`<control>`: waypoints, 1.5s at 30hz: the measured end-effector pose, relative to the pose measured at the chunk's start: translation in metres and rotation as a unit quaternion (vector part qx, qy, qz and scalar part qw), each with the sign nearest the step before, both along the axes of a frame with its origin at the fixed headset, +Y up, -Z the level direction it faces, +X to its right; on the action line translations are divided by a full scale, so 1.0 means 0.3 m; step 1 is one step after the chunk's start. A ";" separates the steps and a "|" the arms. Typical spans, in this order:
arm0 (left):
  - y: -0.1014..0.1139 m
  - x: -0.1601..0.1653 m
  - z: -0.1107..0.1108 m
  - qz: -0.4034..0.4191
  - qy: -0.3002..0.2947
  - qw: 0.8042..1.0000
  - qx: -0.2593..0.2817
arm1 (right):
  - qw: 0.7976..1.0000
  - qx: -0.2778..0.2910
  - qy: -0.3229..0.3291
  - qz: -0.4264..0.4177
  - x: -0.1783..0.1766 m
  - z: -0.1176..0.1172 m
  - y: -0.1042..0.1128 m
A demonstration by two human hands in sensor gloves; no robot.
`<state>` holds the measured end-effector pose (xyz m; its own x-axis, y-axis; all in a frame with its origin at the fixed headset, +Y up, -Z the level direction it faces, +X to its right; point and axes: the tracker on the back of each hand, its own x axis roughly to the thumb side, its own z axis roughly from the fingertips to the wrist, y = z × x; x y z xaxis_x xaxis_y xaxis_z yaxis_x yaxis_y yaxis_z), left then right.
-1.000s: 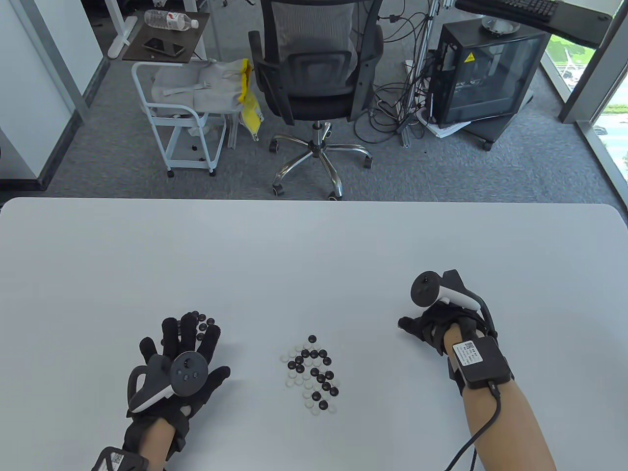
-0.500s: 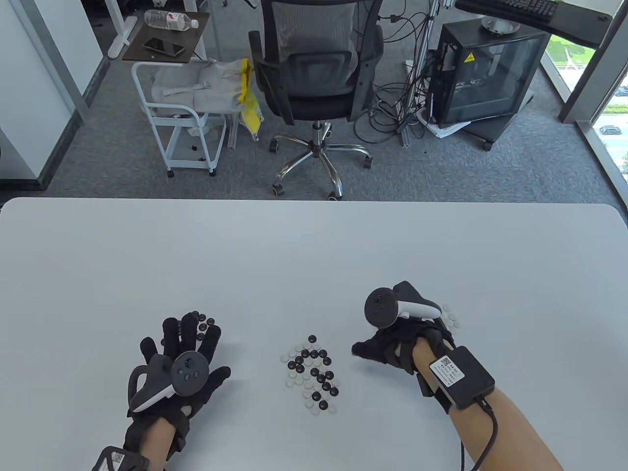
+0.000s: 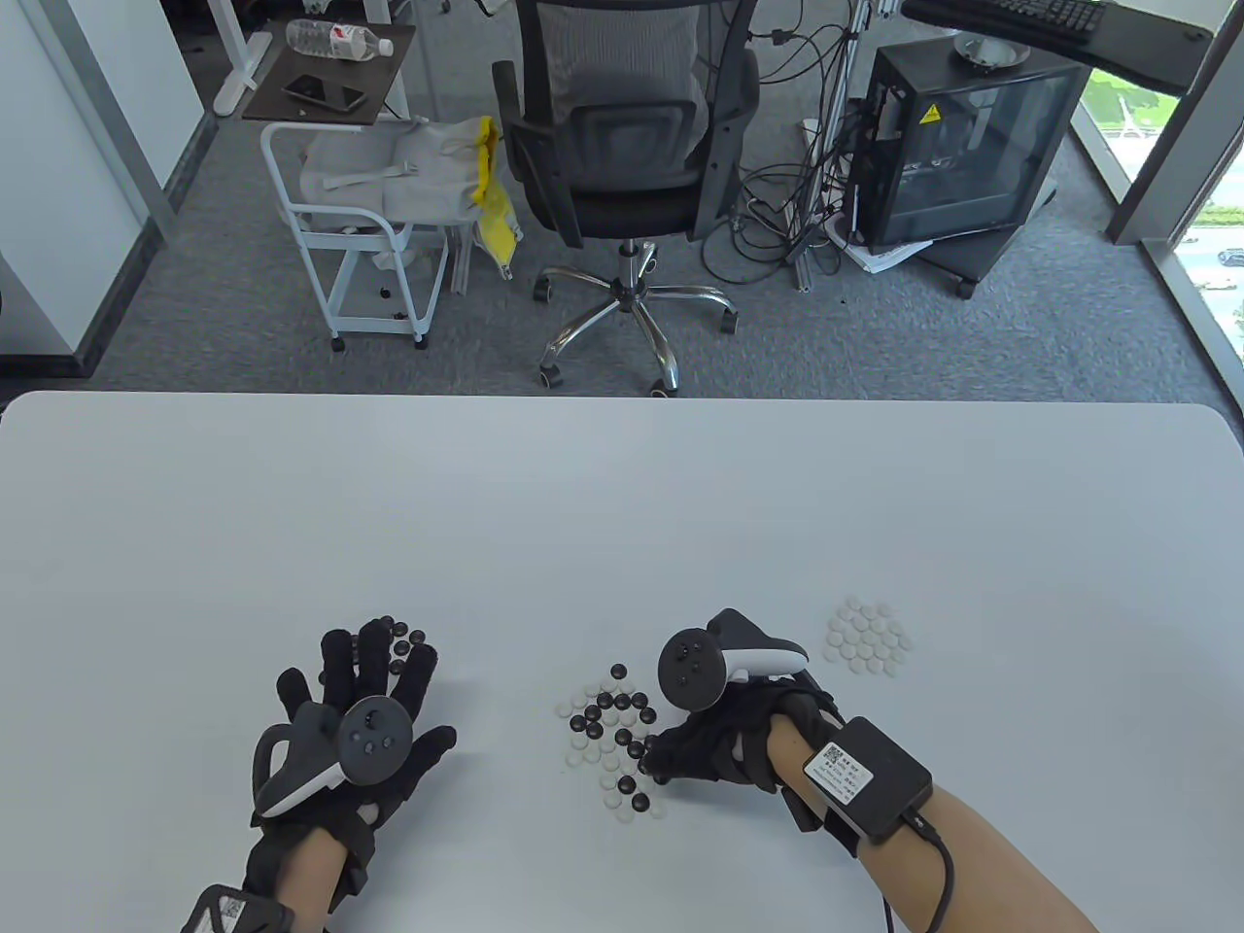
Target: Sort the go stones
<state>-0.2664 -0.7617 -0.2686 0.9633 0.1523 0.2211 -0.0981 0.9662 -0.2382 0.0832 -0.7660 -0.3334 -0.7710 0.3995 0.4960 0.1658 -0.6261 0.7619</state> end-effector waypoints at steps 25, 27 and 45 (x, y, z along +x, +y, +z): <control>-0.002 0.001 -0.004 -0.003 0.003 1.000 -0.007 | 0.964 0.075 -0.220 0.125 0.509 -0.156 0.042; -0.002 0.001 -0.004 -0.004 0.004 1.000 -0.007 | 0.964 0.074 -0.225 0.122 0.515 -0.160 0.041; -0.001 0.000 -0.004 -0.003 0.005 1.000 -0.008 | 0.992 0.089 -0.094 0.009 0.141 -0.133 0.108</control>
<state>-0.2665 -0.7620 -0.2699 0.9662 0.1503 0.2093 -0.0952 0.9630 -0.2522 0.1256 -0.7335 -0.3731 -0.8627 0.3041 0.4040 0.0436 -0.7513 0.6585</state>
